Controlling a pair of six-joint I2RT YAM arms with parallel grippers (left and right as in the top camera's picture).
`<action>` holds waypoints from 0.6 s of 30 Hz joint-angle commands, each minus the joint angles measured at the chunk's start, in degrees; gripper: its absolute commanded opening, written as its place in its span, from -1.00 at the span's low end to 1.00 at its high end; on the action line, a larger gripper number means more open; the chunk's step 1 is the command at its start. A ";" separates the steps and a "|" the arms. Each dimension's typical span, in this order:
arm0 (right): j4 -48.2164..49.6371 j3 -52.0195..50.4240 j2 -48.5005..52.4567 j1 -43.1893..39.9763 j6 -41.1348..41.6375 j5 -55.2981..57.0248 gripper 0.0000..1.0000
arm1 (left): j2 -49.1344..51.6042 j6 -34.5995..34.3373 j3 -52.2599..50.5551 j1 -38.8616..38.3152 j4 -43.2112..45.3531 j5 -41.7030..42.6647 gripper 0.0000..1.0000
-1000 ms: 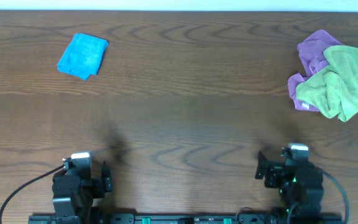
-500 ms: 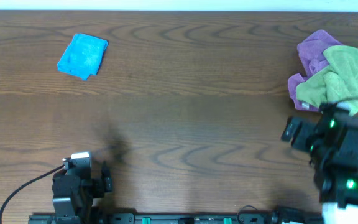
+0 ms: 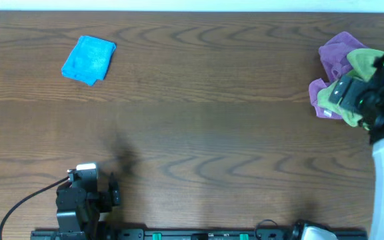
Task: Fold the cloth
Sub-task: 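Reach the right gripper to the green cloth on the pile and grasp it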
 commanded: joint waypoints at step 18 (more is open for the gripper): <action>13.57 1.73 14.51 -9.09 -5.27 3.28 0.98 | -0.37 0.61 -0.35 -0.31 -1.44 0.00 0.90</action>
